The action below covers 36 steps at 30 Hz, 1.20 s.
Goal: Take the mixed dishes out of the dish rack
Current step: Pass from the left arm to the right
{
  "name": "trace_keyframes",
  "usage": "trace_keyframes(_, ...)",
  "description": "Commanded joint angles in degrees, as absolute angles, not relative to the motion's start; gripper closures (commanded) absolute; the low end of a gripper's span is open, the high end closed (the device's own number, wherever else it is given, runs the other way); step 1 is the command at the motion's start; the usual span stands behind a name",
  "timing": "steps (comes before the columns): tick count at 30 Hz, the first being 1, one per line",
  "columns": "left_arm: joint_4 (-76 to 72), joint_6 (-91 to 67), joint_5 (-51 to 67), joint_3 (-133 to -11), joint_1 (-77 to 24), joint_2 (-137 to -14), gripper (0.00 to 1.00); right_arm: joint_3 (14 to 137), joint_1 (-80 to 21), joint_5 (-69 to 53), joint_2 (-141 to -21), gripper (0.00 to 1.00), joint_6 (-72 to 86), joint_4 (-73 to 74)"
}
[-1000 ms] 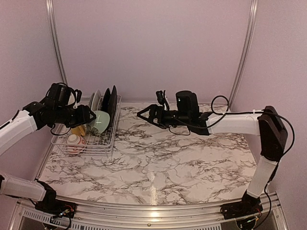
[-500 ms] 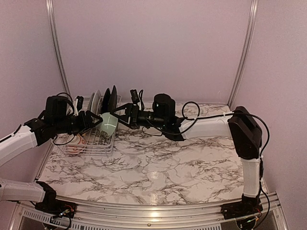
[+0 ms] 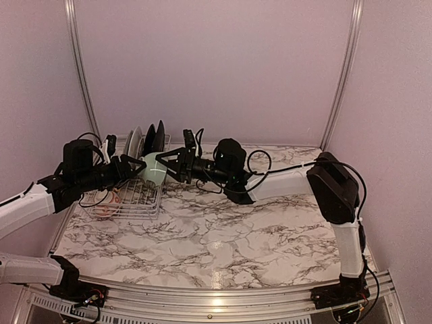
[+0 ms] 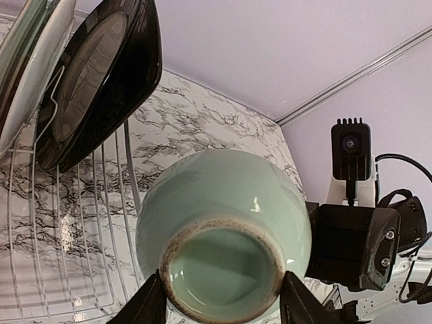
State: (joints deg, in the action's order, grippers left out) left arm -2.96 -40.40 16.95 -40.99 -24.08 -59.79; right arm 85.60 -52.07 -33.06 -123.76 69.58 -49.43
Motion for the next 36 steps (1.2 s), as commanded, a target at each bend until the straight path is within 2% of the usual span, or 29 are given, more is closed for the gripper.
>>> trace_keyframes(1,-12.1,-42.8,18.4,-40.1,-24.3,-59.0,0.63,87.2,-53.2,-33.4,-125.2,0.53,76.1,-59.6)
trace_keyframes(3,-13.0,-43.5,19.0,-39.8,-24.4,-59.4,0.63,87.8,-53.3,-32.9,-125.7,0.53,76.7,-59.7)
trace_keyframes(9,-14.3,-44.7,19.4,-38.6,-24.7,-59.0,0.63,89.5,-53.4,-33.4,-127.7,0.71,77.8,-60.5)
trace_keyframes(12,-12.8,-44.0,19.7,-39.1,-24.7,-58.7,0.59,89.2,-53.4,-33.2,-127.8,0.88,77.5,-60.8)
trace_keyframes(14,-10.9,-43.2,18.8,-39.7,-24.8,-58.2,0.49,88.7,-53.2,-33.3,-127.5,1.00,77.2,-61.5)
trace_keyframes(17,-7.0,-41.8,15.6,-40.3,-24.8,-56.3,0.19,85.2,-52.8,-32.8,-125.3,1.00,75.3,-63.1)
trace_keyframes(20,-2.1,-39.5,12.5,-41.5,-24.7,-53.7,0.02,80.5,-52.2,-32.6,-121.3,1.00,70.9,-62.6)
trace_keyframes(25,9.4,-33.8,5.4,-44.8,-24.7,-50.3,0.01,69.9,-49.2,-35.4,-112.1,1.00,58.3,-58.0)
trace_keyframes(29,14.5,-30.5,0.8,-46.1,-24.8,-48.1,0.01,62.5,-46.8,-30.9,-101.3,1.00,41.2,-38.5)
trace_keyframes(33,14.9,-29.0,-1.2,-45.9,-24.7,-47.5,0.01,59.4,-46.3,-14.8,-93.2,1.00,22.7,-14.3)
trace_keyframes(36,12.9,-28.8,-0.3,-46.0,-24.7,-47.9,0.01,59.0,-46.1,3.5,-89.2,1.00,12.7,2.3)
